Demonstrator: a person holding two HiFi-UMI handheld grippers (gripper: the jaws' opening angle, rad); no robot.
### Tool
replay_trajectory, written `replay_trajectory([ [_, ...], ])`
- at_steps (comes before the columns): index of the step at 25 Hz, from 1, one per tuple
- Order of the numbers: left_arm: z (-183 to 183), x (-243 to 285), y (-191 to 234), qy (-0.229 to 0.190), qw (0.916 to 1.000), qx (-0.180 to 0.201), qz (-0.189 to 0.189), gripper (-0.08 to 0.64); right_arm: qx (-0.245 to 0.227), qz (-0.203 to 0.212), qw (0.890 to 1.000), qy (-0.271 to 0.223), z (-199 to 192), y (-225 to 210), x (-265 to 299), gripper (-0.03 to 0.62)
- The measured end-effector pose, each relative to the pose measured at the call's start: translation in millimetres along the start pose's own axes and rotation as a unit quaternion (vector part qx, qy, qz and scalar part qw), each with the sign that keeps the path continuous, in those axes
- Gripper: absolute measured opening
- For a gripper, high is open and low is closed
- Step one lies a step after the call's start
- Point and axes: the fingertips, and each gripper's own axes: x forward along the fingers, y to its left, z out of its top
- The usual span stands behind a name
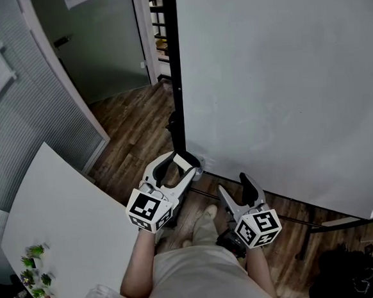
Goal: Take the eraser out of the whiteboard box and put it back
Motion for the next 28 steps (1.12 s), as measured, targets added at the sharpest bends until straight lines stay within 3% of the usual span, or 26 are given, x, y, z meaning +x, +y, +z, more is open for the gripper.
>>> replay_trajectory([
  [28,-1,-14,-5,0.003,0.9999,-0.002,0.014,0.252,0.004,-0.002,1.0,-0.004,-1,-4,-14,0.327],
])
